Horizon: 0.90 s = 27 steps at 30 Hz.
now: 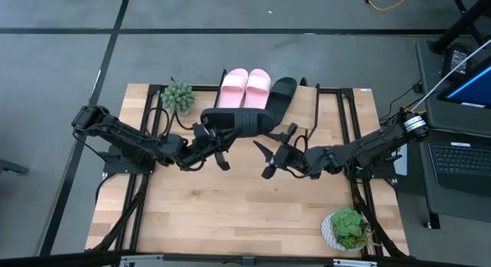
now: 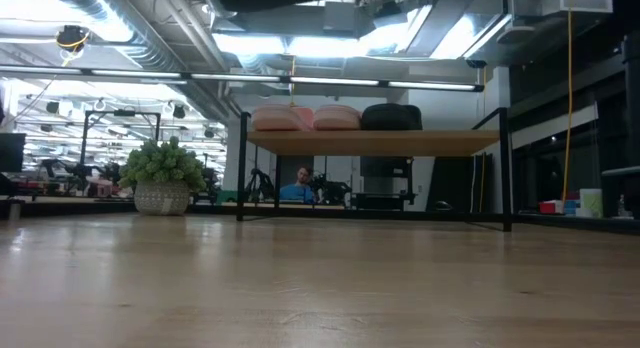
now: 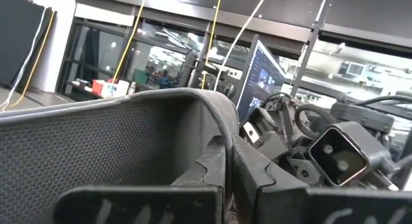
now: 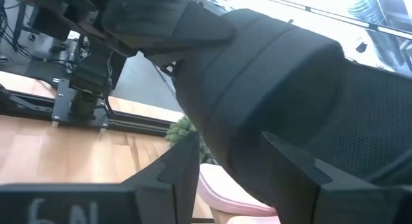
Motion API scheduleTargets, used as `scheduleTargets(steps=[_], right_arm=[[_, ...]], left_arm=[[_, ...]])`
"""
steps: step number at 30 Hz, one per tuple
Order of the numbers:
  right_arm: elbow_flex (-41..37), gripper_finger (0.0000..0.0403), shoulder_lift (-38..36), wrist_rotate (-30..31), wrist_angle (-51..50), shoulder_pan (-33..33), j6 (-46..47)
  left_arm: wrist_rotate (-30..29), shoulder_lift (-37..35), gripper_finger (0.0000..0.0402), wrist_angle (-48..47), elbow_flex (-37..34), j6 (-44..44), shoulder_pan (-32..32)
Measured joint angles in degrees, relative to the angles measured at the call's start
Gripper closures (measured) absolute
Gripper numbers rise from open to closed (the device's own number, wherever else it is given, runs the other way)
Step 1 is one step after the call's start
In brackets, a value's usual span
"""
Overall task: Pick and place slides into the shelf
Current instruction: Put the black slipper on the shelf
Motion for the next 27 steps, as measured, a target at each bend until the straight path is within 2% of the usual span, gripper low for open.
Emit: scheduleTargets(steps=[6,12,16,22,27], right_arm=[[0.0,0.0242,0.0,-5.6,0.4,0.0,1.4],[0.0,0.0252,0.0,-6.6,0.4,0.0,1.9],[0.0,0.0292,-0.1,-6.6,0.4,-0.1,1.9],[0.0,0.0383,-0.1,-6.8,0.0,0.0,1.7],[0.0,0.0393,-0.1,-7.1,-0.4,0.0,1.6]], left_arm=[[1.3,0.0,0.0401,0.4,0.0,0.5,-0.3],[2.2,0.0,0.0401,0.4,0.0,0.5,-0.3],[2.4,0.0,0.0401,0.3,0.0,0.5,-0.3],[2.6,0.0,0.0397,0.1,0.0,0.5,-0.3],[2.7,0.0,0.0390,-0.4,0.0,2.3,-0.3]])
